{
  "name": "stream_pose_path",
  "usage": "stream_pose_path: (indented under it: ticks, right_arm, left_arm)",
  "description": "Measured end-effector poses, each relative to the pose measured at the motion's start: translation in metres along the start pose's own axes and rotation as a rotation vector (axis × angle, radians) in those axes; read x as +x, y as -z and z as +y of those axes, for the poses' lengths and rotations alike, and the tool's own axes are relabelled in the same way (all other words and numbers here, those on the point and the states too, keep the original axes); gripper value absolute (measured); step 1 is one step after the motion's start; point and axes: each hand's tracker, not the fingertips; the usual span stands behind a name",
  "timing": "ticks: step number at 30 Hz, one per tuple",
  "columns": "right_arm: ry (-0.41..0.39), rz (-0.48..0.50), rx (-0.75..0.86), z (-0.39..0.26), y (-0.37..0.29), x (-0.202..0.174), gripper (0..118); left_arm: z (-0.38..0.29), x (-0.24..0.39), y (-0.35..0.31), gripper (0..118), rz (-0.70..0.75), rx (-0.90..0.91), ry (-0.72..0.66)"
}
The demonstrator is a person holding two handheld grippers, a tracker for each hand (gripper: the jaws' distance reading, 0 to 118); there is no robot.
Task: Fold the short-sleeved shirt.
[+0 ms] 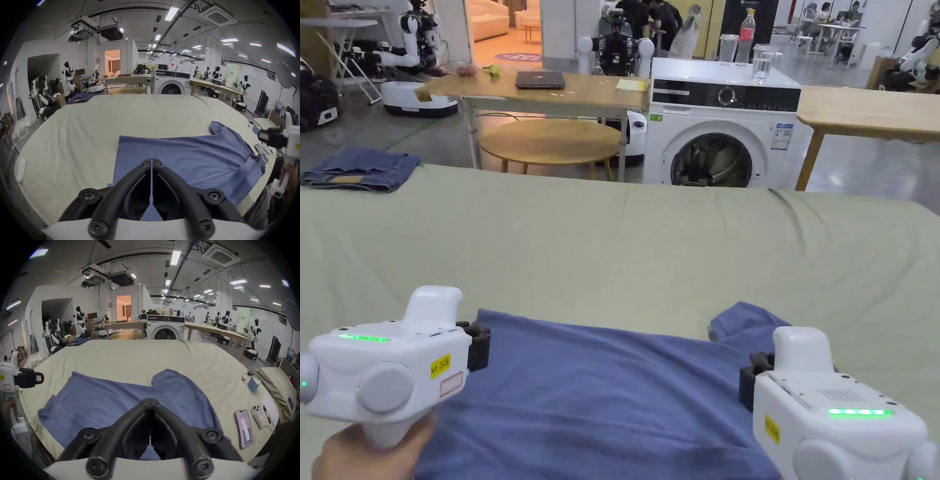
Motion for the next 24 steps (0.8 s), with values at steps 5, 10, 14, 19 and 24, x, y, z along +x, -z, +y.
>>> stream_pose_path:
  ticks: [5,10,14,19,24]
  right_arm:
    - [-0.009,0.004,-0.048,0.001,0.015,0.007,0]
    - [-0.018,-0.007,-0.097,-0.002,0.027,0.018,0]
    - [-0.026,-0.034,-0.145,-0.006,0.036,0.028,0]
    - [-0.019,-0.07,-0.185,-0.009,0.048,0.04,0]
    - [-0.019,-0.079,-0.224,-0.01,0.057,0.047,0]
  left_arm:
    - [0.04,-0.042,0.066,0,0.008,-0.145,-0.037]
    - [0.071,-0.077,0.132,0,0.011,-0.29,-0.063]
    - [0.085,-0.089,0.17,26,-0.047,-0.384,-0.116]
    - [0.085,-0.081,0.21,48,0.011,-0.468,-0.074]
    - [0.072,-0.066,0.231,47,0.104,-0.514,0.056]
